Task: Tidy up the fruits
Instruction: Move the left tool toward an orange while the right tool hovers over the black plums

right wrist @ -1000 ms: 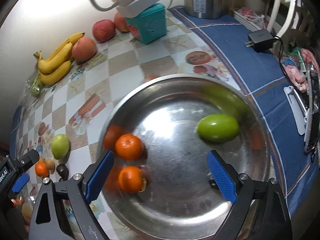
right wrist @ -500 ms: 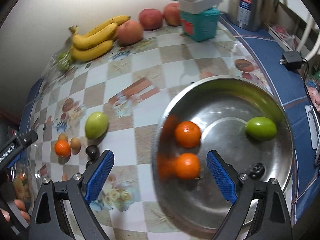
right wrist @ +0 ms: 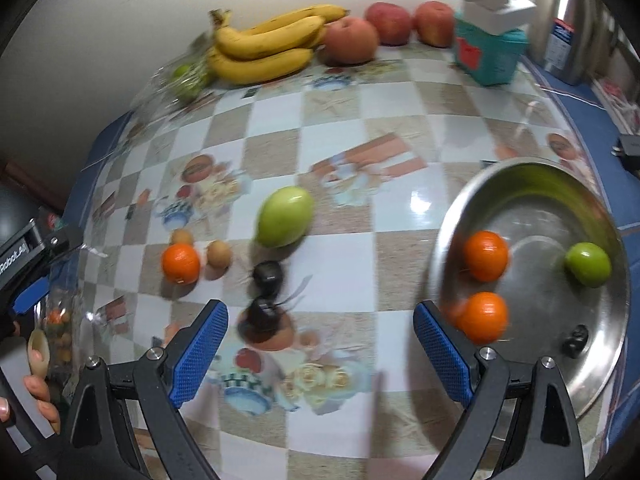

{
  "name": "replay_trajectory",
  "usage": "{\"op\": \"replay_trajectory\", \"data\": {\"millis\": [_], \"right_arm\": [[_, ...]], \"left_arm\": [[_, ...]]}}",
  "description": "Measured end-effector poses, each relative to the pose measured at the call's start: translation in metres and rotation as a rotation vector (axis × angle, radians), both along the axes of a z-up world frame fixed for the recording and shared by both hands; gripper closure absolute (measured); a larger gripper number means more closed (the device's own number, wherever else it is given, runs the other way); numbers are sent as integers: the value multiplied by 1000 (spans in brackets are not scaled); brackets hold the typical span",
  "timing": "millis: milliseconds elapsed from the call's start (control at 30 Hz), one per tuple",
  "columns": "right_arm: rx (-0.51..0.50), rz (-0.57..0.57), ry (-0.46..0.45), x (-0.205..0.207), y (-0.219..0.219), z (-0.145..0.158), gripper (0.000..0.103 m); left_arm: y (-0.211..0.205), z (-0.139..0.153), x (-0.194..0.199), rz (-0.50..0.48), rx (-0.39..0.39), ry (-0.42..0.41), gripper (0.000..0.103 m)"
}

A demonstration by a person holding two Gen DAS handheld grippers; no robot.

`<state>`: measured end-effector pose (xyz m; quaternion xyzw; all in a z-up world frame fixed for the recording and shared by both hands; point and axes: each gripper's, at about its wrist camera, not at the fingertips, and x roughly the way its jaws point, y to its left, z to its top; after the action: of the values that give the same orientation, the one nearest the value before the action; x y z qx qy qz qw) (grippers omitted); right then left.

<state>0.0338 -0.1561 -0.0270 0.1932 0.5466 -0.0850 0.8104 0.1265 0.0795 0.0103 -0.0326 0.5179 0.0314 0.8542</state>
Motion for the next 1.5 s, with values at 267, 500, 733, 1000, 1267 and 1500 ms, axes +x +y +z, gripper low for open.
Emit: {"op": "replay_trajectory", "data": {"millis": [267, 500, 733, 1000, 1267, 1500], "right_arm": [[17, 48, -12, 12, 24, -7, 9], [22, 68, -1, 17, 31, -16, 9], [22, 105, -4, 22, 39, -21, 9], [18, 71, -34, 24, 31, -18, 9], [6, 49, -49, 24, 22, -13, 9], [13, 86, 12, 26, 31, -28, 10]], "left_arm": [[-4, -19, 6, 0, -16, 62, 0], [-8, -30, 9, -2, -50, 102, 0], [-10, -31, 11, -9, -59, 107, 0], [-9, -36, 15, -23, -116, 132, 0], [-21, -45, 17, -75, -154, 163, 1], [-46, -57, 18, -169, -154, 199, 2]]}}
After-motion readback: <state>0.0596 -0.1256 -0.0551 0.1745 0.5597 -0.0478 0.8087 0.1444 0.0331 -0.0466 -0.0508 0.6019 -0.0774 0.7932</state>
